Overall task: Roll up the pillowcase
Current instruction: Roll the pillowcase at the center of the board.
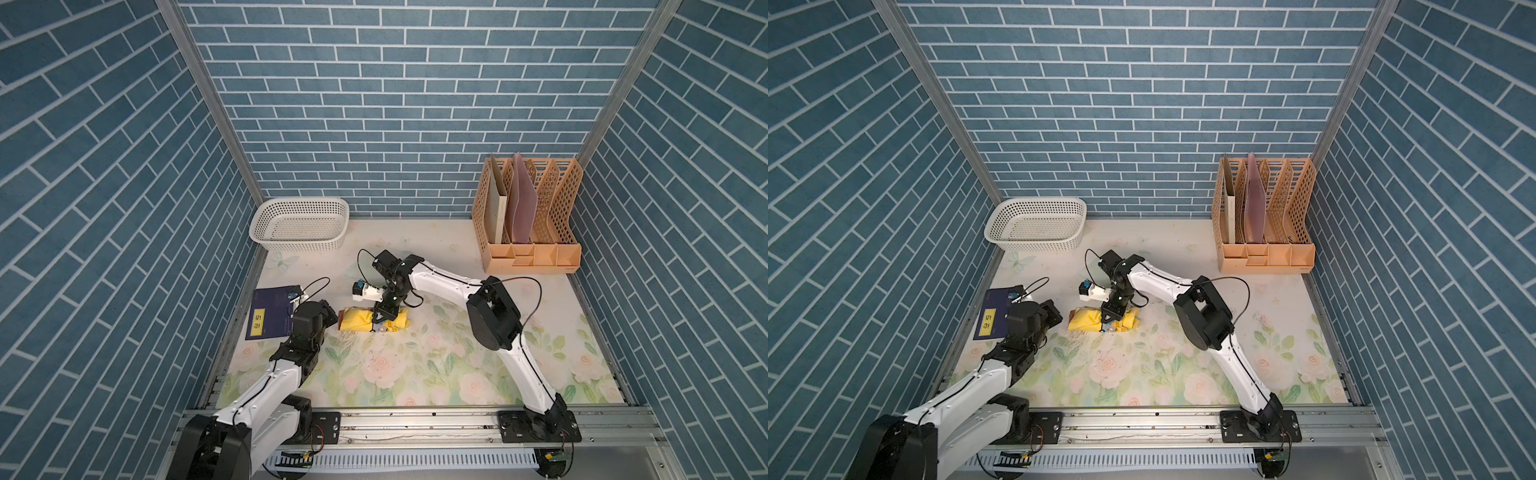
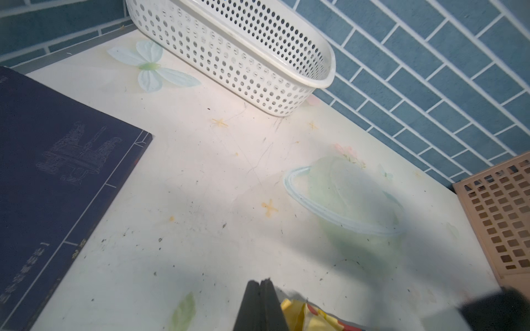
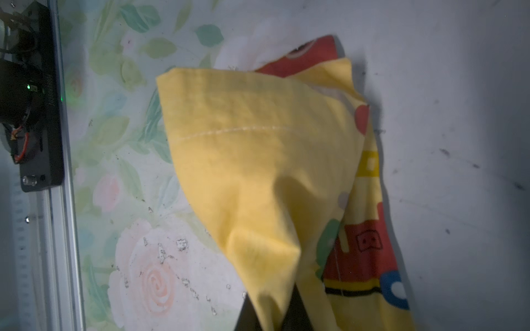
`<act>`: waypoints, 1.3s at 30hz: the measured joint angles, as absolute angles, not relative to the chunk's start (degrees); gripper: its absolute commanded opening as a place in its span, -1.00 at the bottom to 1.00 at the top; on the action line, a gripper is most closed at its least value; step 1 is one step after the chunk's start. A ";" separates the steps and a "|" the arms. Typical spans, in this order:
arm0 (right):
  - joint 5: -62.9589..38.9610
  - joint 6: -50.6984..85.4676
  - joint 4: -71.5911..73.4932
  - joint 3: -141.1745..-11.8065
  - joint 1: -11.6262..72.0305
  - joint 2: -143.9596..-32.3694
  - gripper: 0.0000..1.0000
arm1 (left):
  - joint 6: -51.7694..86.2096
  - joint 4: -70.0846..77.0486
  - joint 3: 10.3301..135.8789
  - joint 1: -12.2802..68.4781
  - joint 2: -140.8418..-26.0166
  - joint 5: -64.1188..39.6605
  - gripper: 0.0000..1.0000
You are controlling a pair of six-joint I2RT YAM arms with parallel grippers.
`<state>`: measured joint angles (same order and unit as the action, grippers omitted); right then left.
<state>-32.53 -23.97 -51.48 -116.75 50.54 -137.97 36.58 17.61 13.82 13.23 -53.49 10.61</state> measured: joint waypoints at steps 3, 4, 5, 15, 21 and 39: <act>-35.68 -23.97 -56.93 -124.70 49.15 -143.02 -1.00 | 36.25 18.17 12.88 13.32 -51.07 7.88 -1.00; -36.45 -23.97 -58.17 -126.74 48.80 -144.18 -1.00 | 36.18 19.18 12.56 13.69 -50.89 6.61 -1.00; -37.01 -23.97 -59.00 -128.11 48.56 -144.92 -0.97 | 36.14 20.10 12.32 14.24 -51.03 5.93 -1.00; -40.58 -23.88 -59.75 -128.46 47.16 -145.86 -0.51 | 35.38 32.75 19.35 25.08 -74.22 2.83 -1.00; -43.55 -23.62 -56.64 -124.36 46.02 -144.53 -0.20 | 35.62 36.18 24.86 25.47 -85.19 5.08 -1.00; -22.65 -18.26 -20.99 -80.82 45.50 -110.69 0.73 | 36.42 37.50 30.00 24.14 -99.33 10.48 -1.00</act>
